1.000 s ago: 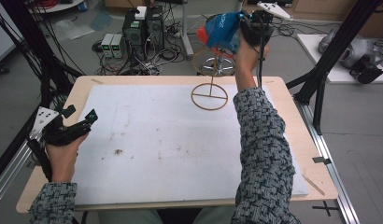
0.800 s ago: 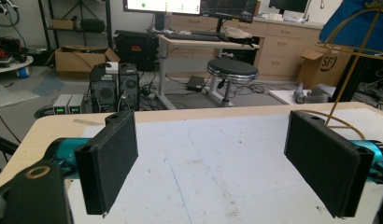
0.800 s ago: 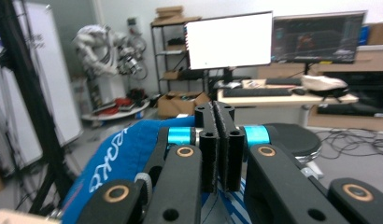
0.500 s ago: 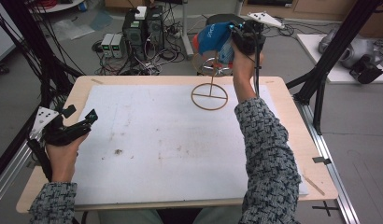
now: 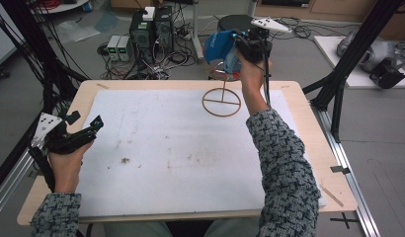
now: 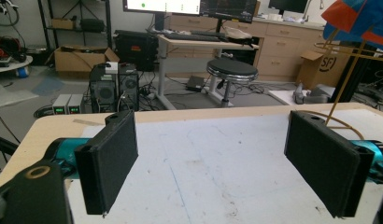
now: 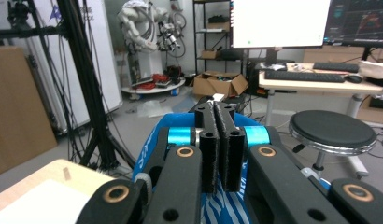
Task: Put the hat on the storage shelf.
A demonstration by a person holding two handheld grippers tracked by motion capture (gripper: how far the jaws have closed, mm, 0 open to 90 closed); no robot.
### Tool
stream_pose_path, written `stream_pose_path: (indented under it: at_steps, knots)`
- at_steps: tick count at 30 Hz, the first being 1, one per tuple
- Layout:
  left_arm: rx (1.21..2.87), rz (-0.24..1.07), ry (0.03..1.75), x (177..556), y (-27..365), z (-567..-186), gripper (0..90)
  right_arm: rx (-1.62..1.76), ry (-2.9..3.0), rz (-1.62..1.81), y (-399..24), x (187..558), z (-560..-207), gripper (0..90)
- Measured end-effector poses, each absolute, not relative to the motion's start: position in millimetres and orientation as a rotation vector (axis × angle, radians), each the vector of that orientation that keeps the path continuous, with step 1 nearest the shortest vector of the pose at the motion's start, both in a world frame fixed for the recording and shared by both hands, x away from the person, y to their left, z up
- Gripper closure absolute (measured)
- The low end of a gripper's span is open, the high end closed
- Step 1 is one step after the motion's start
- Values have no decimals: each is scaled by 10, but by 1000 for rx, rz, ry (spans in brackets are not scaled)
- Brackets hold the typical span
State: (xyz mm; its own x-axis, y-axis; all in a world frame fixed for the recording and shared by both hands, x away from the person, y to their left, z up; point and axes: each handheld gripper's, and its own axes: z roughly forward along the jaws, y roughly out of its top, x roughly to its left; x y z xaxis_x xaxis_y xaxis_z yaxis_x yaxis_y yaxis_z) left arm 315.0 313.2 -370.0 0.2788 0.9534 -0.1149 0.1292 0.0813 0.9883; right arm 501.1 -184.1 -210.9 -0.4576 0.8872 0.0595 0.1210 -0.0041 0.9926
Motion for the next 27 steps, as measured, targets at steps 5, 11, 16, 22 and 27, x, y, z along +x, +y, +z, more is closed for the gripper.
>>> stream_pose_path:
  at_steps: [5, 11, 16, 22, 27]
  knots:
    - [1338, 865, 1122, 3151, 3137, -3699, 175, 1048, 1669, 1517, -1763, 4987, -2165, 886]
    - [1345, 861, 1120, 3158, 3122, -3707, 175, 1049, 1696, 1527, -1690, 4963, -2243, 887]
    - [1341, 862, 1125, 3160, 3133, -3709, 175, 1037, 1699, 1539, -1656, 4936, -2229, 887]
    - [1342, 860, 1123, 3162, 3129, -3711, 175, 1043, 1720, 1548, -1607, 4927, -2245, 886]
    - [1341, 859, 1124, 3161, 3138, -3710, 175, 1043, 1738, 1519, -1579, 4948, -2280, 886]
